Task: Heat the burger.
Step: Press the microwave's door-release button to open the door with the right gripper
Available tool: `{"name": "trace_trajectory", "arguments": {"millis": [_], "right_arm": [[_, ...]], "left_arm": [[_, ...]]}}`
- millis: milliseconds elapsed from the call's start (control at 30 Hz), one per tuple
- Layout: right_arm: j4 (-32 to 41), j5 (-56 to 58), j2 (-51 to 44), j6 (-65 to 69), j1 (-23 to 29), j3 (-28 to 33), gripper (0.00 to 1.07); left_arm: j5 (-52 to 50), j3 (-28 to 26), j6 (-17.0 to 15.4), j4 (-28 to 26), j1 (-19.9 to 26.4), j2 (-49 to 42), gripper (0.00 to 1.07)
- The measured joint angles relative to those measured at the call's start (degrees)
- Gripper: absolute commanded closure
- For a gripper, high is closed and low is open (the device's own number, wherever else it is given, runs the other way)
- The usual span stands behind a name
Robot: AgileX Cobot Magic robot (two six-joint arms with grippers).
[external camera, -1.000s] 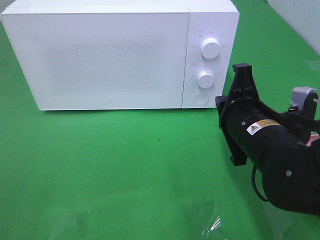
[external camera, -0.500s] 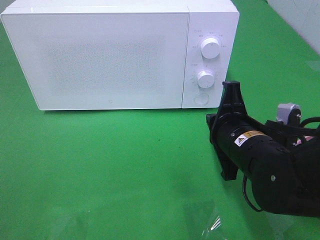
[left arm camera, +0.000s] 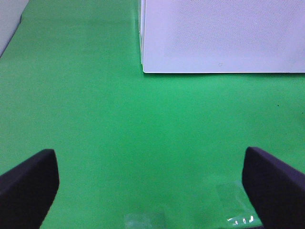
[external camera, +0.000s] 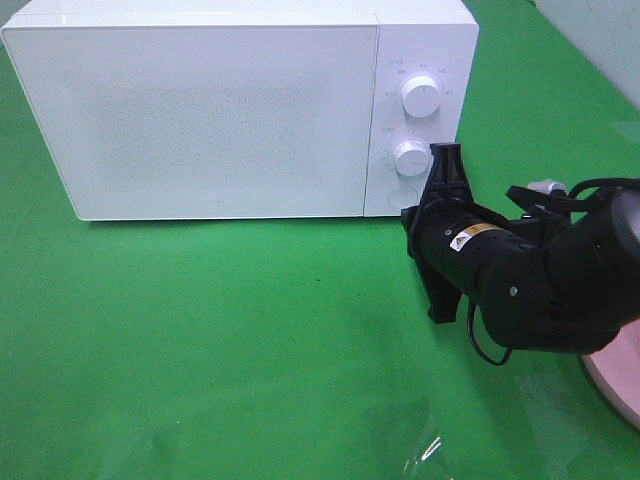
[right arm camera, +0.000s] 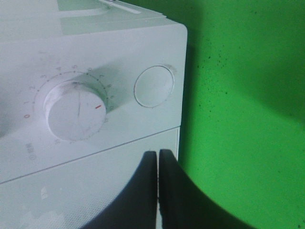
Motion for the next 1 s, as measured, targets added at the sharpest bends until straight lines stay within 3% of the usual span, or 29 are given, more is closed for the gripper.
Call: {"name": "trace_trajectory", "arguments": {"millis": [300,1000], "right_arm": [[-2.23,1.66,3.44,0.40,-3.78,-4.47,1.07],[-4.76,3.78,9.63,1.72,-7.33,-11.40,1.07]], "left_arm": [[0.00,0.00,0.00,0.00,0.00,0.00,0.10],[0.00,0.00,0.00,0.00,0.00,0.00,0.10]]}}
